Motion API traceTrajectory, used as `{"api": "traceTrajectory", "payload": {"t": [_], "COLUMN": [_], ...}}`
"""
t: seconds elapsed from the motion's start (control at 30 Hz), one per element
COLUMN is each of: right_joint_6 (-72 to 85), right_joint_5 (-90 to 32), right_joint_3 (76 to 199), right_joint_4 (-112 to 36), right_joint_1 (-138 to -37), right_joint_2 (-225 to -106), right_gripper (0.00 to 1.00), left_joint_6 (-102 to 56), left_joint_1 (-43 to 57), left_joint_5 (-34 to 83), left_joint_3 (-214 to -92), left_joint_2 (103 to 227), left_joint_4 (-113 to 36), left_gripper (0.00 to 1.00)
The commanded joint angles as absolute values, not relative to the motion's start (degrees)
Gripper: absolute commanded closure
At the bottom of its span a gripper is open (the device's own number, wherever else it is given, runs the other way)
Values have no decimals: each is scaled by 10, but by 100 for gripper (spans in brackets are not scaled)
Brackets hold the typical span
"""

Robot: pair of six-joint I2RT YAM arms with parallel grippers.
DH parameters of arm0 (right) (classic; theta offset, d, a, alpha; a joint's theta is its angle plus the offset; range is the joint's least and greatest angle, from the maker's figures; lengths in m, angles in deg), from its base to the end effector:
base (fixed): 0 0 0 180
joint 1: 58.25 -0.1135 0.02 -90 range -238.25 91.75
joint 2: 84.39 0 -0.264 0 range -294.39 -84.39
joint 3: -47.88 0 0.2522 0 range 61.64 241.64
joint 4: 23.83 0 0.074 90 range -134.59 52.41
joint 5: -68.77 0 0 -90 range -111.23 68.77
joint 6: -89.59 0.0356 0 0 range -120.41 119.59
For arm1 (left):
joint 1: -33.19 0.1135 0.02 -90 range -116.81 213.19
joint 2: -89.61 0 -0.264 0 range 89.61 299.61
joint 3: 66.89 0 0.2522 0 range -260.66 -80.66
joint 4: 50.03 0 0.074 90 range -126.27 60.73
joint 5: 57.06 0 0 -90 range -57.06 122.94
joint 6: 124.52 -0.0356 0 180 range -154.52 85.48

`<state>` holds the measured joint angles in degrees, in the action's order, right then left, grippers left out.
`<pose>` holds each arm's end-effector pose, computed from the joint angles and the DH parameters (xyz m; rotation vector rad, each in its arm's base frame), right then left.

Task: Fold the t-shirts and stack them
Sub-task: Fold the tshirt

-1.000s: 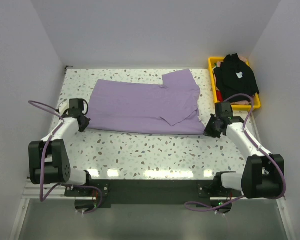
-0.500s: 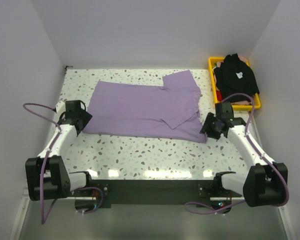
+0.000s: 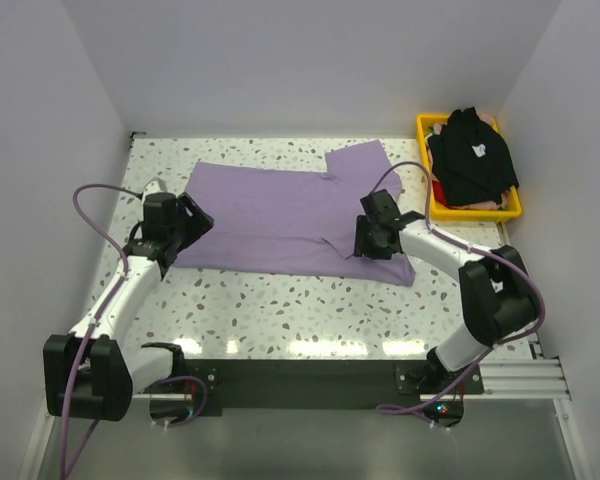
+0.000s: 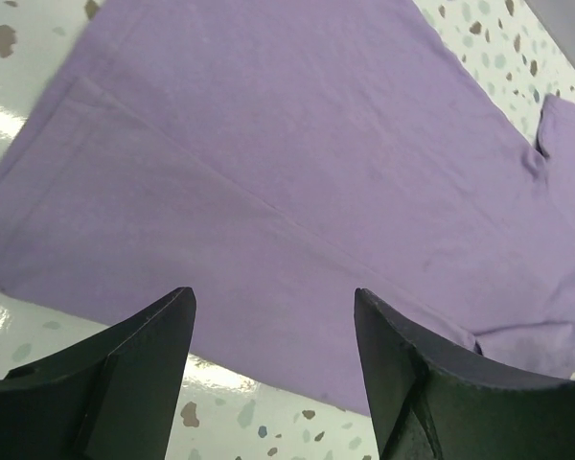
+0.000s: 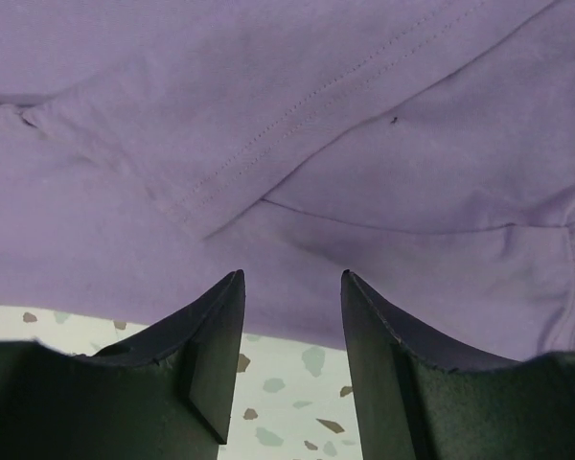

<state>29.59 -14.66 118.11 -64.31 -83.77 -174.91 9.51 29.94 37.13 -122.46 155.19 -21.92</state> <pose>0.2836 0.1309 0.1946 0.1422 2.6284 0.1860 0.2451 -0.0113 0.2424 -0.8248 2.1035 -0.3649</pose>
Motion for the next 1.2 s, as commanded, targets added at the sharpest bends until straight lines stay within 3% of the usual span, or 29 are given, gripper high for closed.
{"api": "traceTrajectory", "payload": {"t": [0.0, 0.5, 0.8, 1.0, 1.17], "right_joint_6": [304, 330, 339, 342, 340], "right_joint_5": [-129, -79, -76, -77, -78], "right_joint_3": [1203, 1216, 1246, 1265, 1281], "right_joint_4": [-590, -567, -568, -568, -572], "right_joint_1": [-845, -910, -918, -924, -924], "right_joint_2": [-1759, -1820, -1848, -1860, -1870], "right_gripper": [51, 52, 59, 68, 85], "left_joint_6": [50, 20, 21, 21, 22], "left_joint_1": [288, 285, 285, 285, 285], "left_joint_5": [332, 289, 280, 273, 266], "left_joint_3": [-1264, -1259, -1247, -1243, -1240], "left_joint_2": [1538, 1549, 1553, 1559, 1562], "left_joint_4": [-231, -240, -249, -255, -260], "left_gripper": [28, 28, 29, 29, 29]}}
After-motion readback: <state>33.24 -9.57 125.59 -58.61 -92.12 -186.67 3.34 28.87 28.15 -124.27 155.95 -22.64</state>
